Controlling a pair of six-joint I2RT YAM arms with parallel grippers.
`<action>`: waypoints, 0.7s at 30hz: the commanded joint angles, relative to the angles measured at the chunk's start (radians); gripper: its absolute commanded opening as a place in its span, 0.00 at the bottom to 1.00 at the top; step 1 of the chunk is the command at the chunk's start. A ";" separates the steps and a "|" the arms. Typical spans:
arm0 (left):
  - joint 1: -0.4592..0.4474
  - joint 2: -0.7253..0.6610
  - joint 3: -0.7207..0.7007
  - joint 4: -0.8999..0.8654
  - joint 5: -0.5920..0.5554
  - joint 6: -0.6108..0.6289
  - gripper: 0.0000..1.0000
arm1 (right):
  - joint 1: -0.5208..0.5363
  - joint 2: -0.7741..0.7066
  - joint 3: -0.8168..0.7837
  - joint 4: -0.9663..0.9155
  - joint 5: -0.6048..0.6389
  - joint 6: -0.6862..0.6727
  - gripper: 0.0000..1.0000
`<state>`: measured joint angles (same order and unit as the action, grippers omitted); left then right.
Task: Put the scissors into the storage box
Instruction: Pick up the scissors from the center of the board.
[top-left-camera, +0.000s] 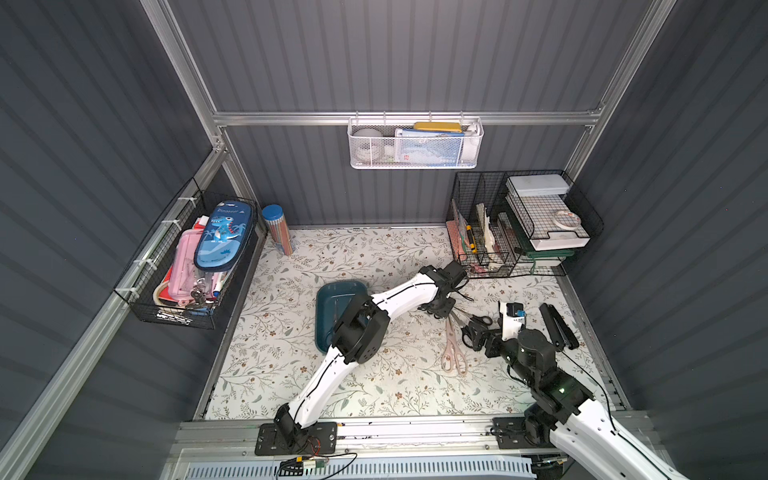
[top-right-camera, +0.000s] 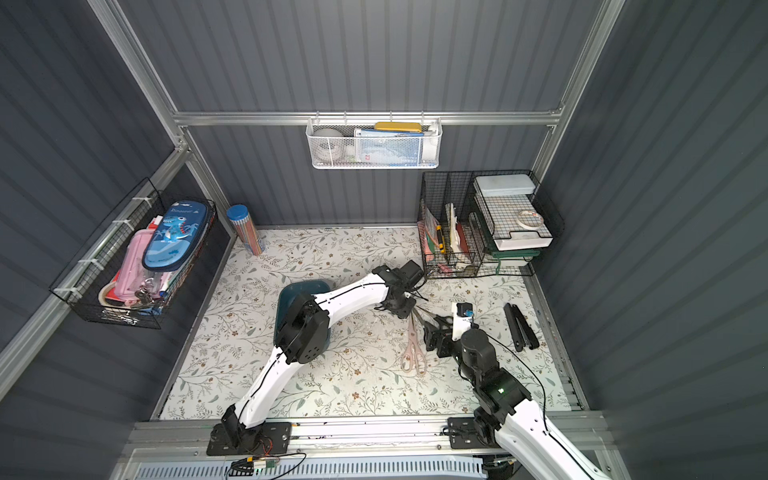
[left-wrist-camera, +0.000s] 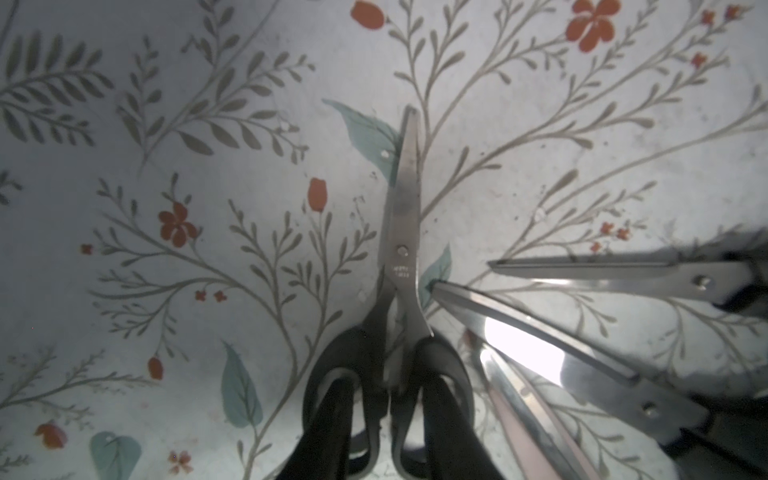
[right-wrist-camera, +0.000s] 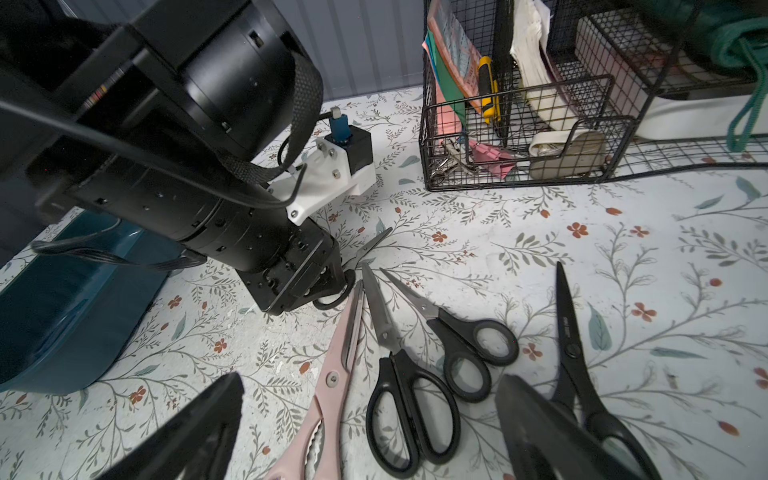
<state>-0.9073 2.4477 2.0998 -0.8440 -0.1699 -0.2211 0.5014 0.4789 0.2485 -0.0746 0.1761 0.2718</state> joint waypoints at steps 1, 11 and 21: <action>0.004 0.050 -0.033 -0.024 -0.041 -0.030 0.30 | 0.005 0.000 0.018 0.022 -0.007 -0.008 0.99; 0.004 0.052 -0.072 -0.012 -0.056 -0.033 0.11 | 0.005 0.020 0.018 0.033 -0.005 -0.006 0.99; 0.004 -0.098 -0.080 -0.021 -0.098 -0.060 0.00 | 0.006 0.042 0.020 0.045 -0.011 -0.006 0.99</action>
<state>-0.9096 2.4161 2.0438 -0.7959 -0.2317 -0.2596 0.5014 0.5171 0.2485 -0.0513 0.1757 0.2718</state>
